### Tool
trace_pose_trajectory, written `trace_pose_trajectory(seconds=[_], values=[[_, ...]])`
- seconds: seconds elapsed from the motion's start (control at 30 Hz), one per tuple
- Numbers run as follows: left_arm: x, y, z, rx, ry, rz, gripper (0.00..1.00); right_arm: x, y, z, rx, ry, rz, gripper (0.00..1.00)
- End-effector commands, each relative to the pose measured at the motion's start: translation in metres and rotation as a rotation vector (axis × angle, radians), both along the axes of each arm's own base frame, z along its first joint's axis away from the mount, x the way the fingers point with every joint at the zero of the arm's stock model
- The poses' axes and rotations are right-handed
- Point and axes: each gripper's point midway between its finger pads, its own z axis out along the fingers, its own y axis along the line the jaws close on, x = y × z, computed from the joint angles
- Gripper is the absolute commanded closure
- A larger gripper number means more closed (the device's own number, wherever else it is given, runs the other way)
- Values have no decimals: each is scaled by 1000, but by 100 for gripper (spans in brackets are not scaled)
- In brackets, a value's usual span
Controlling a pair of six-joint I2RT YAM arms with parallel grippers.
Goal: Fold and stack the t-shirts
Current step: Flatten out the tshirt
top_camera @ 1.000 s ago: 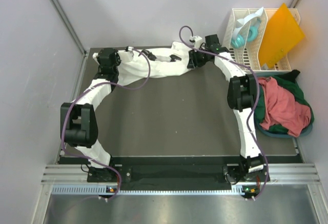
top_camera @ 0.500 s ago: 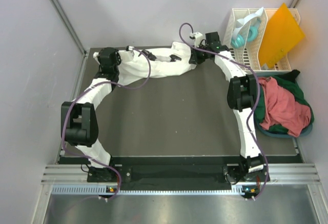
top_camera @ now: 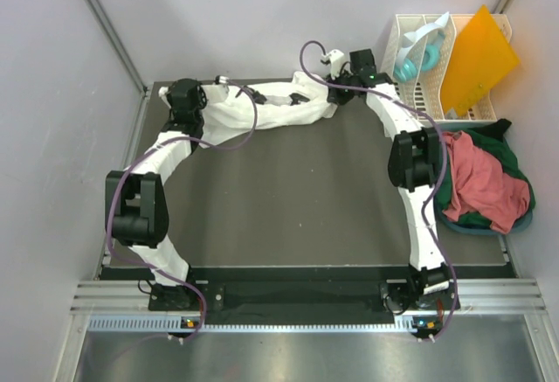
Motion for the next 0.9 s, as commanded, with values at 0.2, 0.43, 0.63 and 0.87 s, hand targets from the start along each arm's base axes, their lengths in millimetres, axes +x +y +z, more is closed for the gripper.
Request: trace_pose_trajectory(seconds=[0.2, 0.43, 0.63, 0.87], values=[[17, 13, 152, 35, -411, 35, 100, -12, -91, 322, -297, -824, -185, 100], [7, 8, 206, 104, -598, -1, 100, -36, -132, 393, -462, -1096, -338, 100], [-44, 3, 267, 58, -776, -48, 100, -94, -149, 448, -493, -1295, -397, 100], [-138, -30, 333, -57, -893, -306, 100, -206, -178, 539, -396, -1557, -542, 100]])
